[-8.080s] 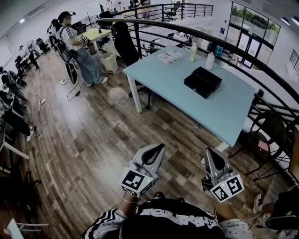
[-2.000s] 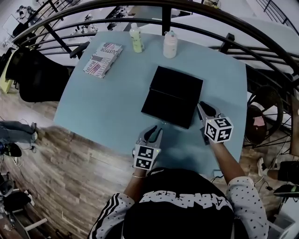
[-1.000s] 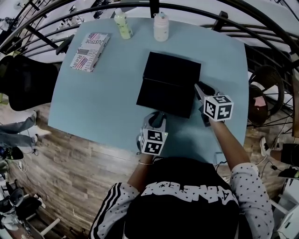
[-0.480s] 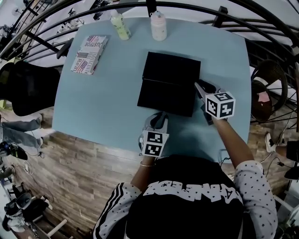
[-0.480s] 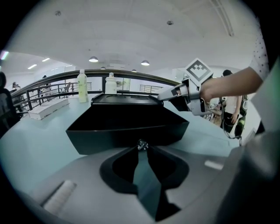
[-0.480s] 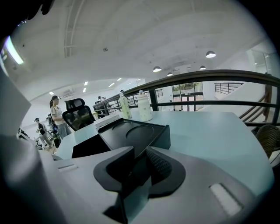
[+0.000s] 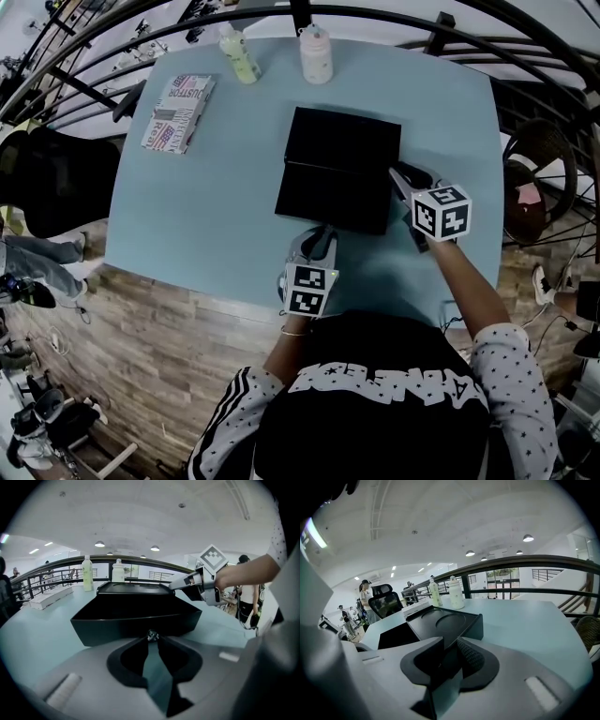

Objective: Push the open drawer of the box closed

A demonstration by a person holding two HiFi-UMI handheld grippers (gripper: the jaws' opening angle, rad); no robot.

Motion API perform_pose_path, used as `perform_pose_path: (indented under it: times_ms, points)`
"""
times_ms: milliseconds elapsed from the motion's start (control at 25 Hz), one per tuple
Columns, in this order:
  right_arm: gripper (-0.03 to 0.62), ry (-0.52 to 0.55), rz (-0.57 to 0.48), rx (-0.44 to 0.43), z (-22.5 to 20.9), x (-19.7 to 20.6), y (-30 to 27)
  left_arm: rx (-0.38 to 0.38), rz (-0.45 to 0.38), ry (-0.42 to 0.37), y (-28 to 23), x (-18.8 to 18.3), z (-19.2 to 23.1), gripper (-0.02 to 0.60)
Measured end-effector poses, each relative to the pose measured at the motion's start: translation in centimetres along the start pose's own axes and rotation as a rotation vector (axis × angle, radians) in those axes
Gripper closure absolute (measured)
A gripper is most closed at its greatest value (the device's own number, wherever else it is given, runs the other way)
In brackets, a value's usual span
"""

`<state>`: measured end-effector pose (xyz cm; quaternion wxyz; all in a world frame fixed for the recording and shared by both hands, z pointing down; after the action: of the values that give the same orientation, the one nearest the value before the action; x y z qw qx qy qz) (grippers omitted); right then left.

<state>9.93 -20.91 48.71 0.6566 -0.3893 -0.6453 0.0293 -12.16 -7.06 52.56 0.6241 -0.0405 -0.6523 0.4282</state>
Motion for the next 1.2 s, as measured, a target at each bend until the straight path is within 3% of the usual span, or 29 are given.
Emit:
perform_pose_path:
  times_ms: [1200]
  points:
    - [0.518,0.028,0.011,-0.026,-0.1,-0.1,0.0,0.019,0.026,-0.011,-2.1,-1.6,0.8,0.581]
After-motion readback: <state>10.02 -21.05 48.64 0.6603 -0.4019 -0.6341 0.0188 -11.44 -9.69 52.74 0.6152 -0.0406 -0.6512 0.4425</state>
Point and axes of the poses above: the fingertips, and each gripper's own axes: y backward along the fingers, z to its left, x out of its underside, the point moved 9 cm from there along y, backward along the fingers, and after that the axes turned 6 degrees about x, right-handed, at the moved point
